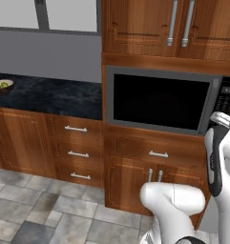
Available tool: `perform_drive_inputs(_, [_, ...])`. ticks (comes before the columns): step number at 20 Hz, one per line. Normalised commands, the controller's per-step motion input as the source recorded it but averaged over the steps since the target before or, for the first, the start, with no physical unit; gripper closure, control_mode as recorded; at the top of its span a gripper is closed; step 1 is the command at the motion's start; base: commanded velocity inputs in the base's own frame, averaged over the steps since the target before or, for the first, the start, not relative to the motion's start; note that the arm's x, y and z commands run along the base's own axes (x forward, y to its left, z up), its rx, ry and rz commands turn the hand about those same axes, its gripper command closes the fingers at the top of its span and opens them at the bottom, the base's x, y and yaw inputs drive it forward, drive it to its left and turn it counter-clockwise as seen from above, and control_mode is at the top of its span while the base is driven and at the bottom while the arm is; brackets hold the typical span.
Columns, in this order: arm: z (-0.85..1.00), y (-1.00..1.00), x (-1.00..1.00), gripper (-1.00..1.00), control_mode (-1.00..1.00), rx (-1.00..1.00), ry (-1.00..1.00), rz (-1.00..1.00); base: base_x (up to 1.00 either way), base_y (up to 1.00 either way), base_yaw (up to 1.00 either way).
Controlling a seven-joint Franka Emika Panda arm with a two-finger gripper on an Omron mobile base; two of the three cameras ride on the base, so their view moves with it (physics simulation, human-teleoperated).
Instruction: Place the bowl containing the carrot and onion in the microwave. Close the microwave door and press the start button to microwave the meal.
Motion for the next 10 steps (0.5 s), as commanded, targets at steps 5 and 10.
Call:
perform_drive_inputs(5, [-0.38,-0.26,-0.01,1.00,-1.00,0.44,-0.02,-0.25,0.00,0.00,0.00])
perform_drive_inputs(10, [-0.25,-0.50,0.01,1.00,-1.00,0.48,-0.06,-0.06,0.00,0.00,0.00])
